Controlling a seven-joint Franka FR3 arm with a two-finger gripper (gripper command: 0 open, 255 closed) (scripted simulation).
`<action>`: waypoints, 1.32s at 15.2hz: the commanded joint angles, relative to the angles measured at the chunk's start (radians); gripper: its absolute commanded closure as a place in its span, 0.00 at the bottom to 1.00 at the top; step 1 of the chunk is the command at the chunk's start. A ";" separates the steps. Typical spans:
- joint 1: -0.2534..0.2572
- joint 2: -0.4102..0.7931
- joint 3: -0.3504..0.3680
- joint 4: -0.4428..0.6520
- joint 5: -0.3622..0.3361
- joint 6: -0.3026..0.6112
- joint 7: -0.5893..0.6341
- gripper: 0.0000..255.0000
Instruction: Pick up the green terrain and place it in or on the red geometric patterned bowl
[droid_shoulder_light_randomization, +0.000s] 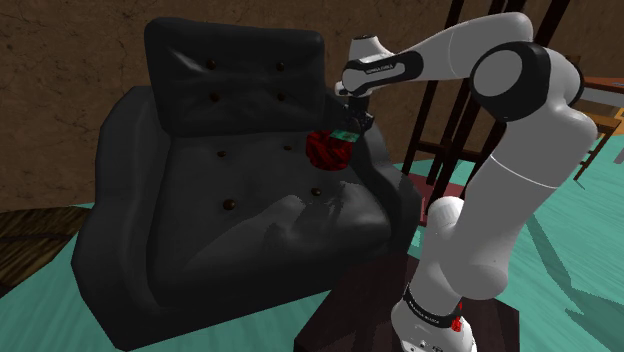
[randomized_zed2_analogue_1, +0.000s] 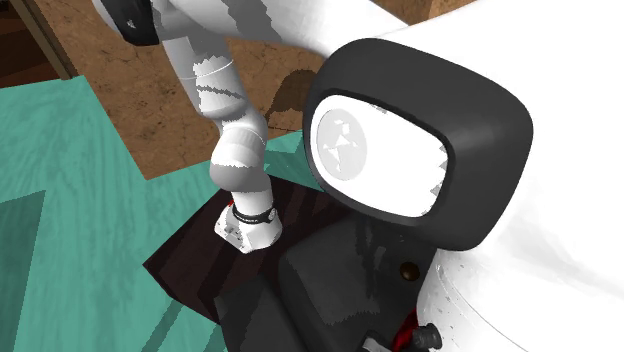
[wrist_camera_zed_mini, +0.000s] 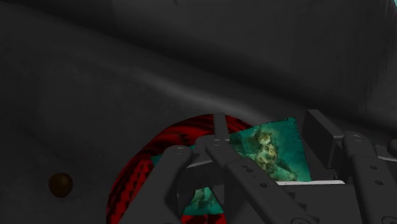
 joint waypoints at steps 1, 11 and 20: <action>0.000 0.007 -0.006 -0.006 0.004 0.006 -0.003 1.00; -0.001 0.007 -0.005 -0.006 0.004 0.006 -0.003 0.00; 0.003 -0.039 0.047 0.083 -0.016 -0.126 0.013 0.00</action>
